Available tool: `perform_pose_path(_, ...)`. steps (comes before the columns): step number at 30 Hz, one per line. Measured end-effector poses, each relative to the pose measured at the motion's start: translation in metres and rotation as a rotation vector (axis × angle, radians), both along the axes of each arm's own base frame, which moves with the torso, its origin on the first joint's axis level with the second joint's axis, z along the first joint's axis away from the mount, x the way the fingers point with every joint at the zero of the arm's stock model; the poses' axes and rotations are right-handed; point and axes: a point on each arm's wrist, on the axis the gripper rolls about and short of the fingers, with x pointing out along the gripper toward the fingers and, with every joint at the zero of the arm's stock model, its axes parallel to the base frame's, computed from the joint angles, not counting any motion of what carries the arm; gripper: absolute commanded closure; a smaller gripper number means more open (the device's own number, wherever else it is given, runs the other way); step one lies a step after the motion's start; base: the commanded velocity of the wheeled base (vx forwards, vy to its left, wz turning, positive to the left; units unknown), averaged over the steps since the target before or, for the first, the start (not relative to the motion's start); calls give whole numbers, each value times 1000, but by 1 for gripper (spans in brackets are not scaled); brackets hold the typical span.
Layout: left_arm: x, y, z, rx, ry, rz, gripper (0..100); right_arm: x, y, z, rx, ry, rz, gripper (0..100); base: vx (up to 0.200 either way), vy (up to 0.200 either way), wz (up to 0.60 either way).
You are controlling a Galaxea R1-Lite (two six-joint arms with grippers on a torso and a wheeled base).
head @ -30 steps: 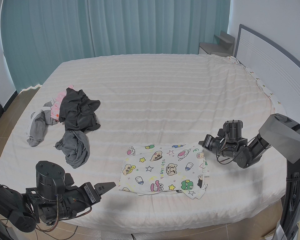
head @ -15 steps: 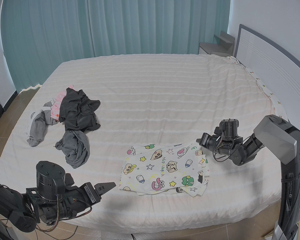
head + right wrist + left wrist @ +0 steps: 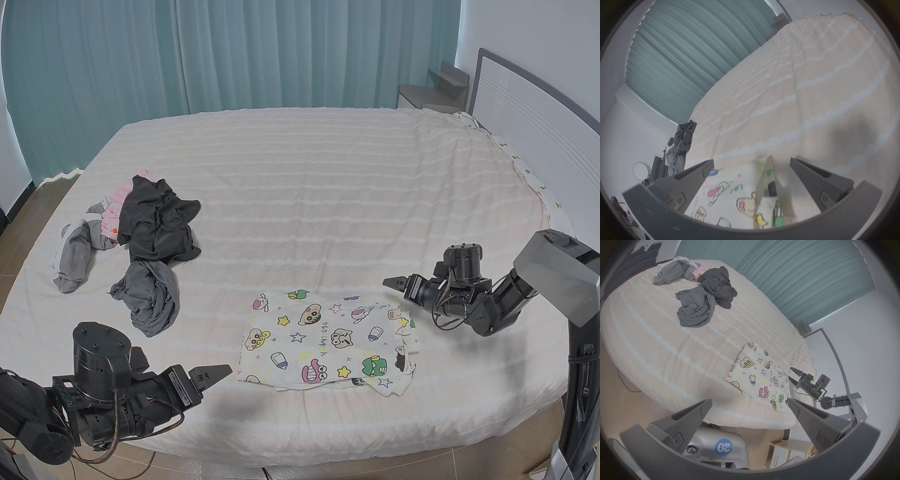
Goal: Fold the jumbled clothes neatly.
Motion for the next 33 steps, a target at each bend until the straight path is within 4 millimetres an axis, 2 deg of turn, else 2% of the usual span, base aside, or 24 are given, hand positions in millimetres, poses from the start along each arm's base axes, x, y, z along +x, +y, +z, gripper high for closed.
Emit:
perform_pose_path(8, 0, 0, 0, 0, 1, 0, 0, -39, -7, 18, -1, 39, 14, 0, 0, 0, 0)
perform_pose_path(16, 0, 0, 0, 0, 1, 0, 0, -77, 10, 28, 0, 71, 103, 0, 0, 0, 0)
perform_pose_path(21, 0, 0, 0, 0, 0, 0, 0, -83, 18, 26, -3, 82, 134, 0, 0, 0, 0)
perform_pose_path(33, 0, 0, 0, 0, 0, 0, 0, -77, 31, 0, -6, 93, 157, 0, 0, 0, 0)
